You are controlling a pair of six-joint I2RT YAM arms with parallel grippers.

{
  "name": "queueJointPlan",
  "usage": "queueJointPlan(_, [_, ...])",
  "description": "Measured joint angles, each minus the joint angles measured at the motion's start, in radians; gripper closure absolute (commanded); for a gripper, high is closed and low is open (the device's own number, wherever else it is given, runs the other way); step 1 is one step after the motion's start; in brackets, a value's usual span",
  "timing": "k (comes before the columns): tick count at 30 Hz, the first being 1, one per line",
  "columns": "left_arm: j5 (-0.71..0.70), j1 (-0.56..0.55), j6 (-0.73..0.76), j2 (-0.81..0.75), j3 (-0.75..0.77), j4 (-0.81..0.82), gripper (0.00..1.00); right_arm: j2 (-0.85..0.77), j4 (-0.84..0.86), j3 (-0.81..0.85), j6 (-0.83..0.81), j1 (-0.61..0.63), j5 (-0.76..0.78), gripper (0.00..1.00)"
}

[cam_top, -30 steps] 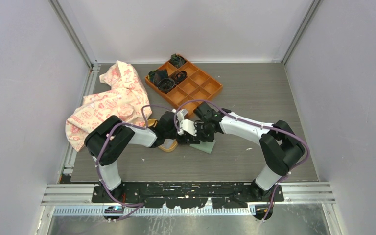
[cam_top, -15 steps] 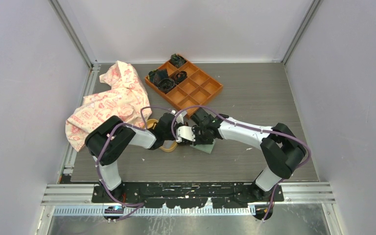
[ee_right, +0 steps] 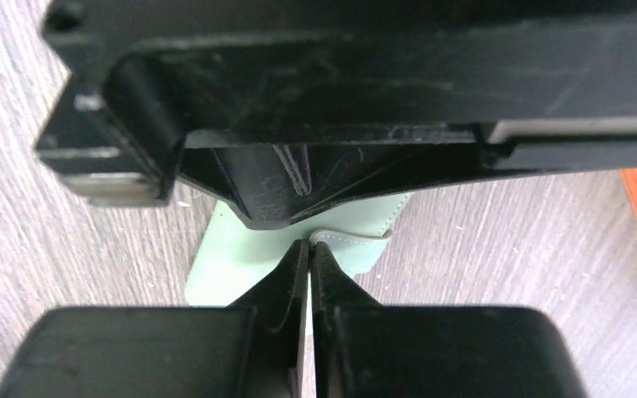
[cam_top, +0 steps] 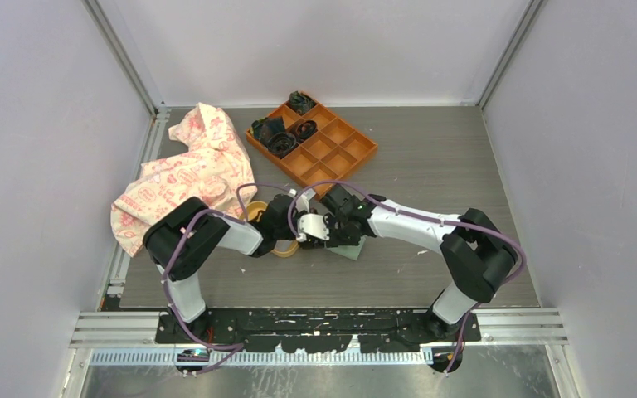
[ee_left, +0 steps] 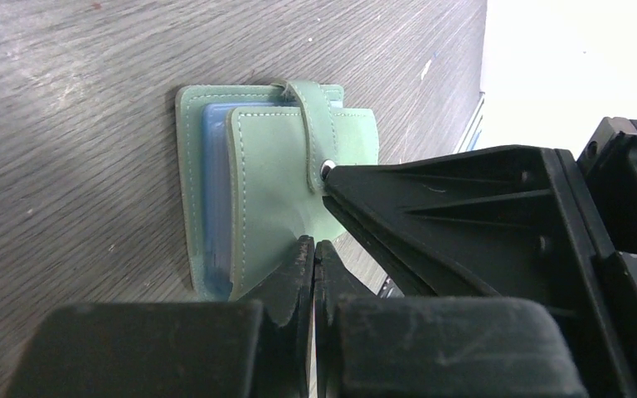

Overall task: Put the credit cards into the card holder
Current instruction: Close the card holder at the center of the board, then reset both arms

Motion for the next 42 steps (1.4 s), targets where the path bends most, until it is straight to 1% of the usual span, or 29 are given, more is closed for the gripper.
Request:
queueJointPlan(1, [0.000, 0.001, 0.001, -0.002, -0.001, -0.003, 1.00, 0.000, -0.002, 0.006, 0.010, -0.002, -0.004, 0.75])
queueJointPlan(4, [-0.002, 0.006, 0.006, -0.013, -0.003, -0.027, 0.99, 0.011, 0.000, 0.020, 0.065, -0.029, -0.072, 0.64])
queueJointPlan(10, [-0.004, 0.010, 0.029, -0.032, -0.002, -0.076, 0.99, 0.028, -0.058, 0.067, 0.178, -0.150, -0.218, 0.50])
queueJointPlan(16, [-0.015, 0.010, 0.055, -0.061, 0.007, -0.149, 0.99, 0.020, -0.128, 0.104, 0.230, -0.238, -0.314, 0.39])
queueJointPlan(21, [-0.028, 0.010, 0.090, -0.111, 0.041, -0.250, 0.97, -0.068, -0.164, 0.124, 0.250, -0.306, -0.409, 0.37])
queueJointPlan(23, [-0.029, 0.010, 0.107, -0.140, 0.055, -0.279, 0.96, -0.115, -0.179, 0.138, 0.254, -0.340, -0.442, 0.35])
queueJointPlan(26, [-0.031, 0.010, 0.139, -0.200, 0.074, -0.329, 0.93, -0.173, -0.196, 0.163, 0.264, -0.390, -0.460, 0.23])
queueJointPlan(27, [-0.032, 0.010, 0.160, -0.225, 0.079, -0.354, 0.91, -0.192, -0.206, 0.175, 0.273, -0.410, -0.458, 0.11])
queueJointPlan(28, [-0.037, 0.010, 0.187, -0.259, 0.089, -0.393, 0.89, -0.214, -0.214, 0.190, 0.282, -0.435, -0.453, 0.02])
queueJointPlan(30, [-0.052, 0.011, 0.242, -0.323, 0.115, -0.475, 0.80, -0.259, -0.212, 0.216, 0.314, -0.491, -0.439, 0.01])
queueJointPlan(32, [-0.077, 0.014, 0.315, -0.412, 0.160, -0.582, 0.50, -0.318, -0.185, 0.237, 0.381, -0.571, -0.416, 0.00])
queueJointPlan(34, [-0.109, 0.024, 0.385, -0.507, 0.200, -0.663, 0.26, -0.375, -0.145, 0.256, 0.494, -0.646, -0.355, 0.00])
queueJointPlan(35, [-0.130, 0.037, 0.412, -0.571, 0.214, -0.698, 0.17, -0.403, -0.130, 0.272, 0.554, -0.679, -0.311, 0.01])
queueJointPlan(36, [-0.146, 0.051, 0.435, -0.626, 0.222, -0.723, 0.10, -0.426, -0.118, 0.290, 0.604, -0.702, -0.274, 0.00])
queueJointPlan(37, [-0.167, 0.073, 0.447, -0.695, 0.225, -0.747, 0.05, -0.447, -0.111, 0.309, 0.648, -0.710, -0.245, 0.00])
queueJointPlan(38, [-0.185, 0.098, 0.459, -0.759, 0.225, -0.769, 0.03, -0.463, -0.105, 0.322, 0.674, -0.710, -0.229, 0.01])
queueJointPlan(40, [-0.218, 0.152, 0.471, -0.874, 0.226, -0.817, 0.02, -0.503, -0.097, 0.340, 0.726, -0.705, -0.212, 0.00])
queueJointPlan(42, [-0.242, 0.192, 0.478, -0.955, 0.233, -0.870, 0.02, -0.534, -0.103, 0.356, 0.772, -0.702, -0.203, 0.00])
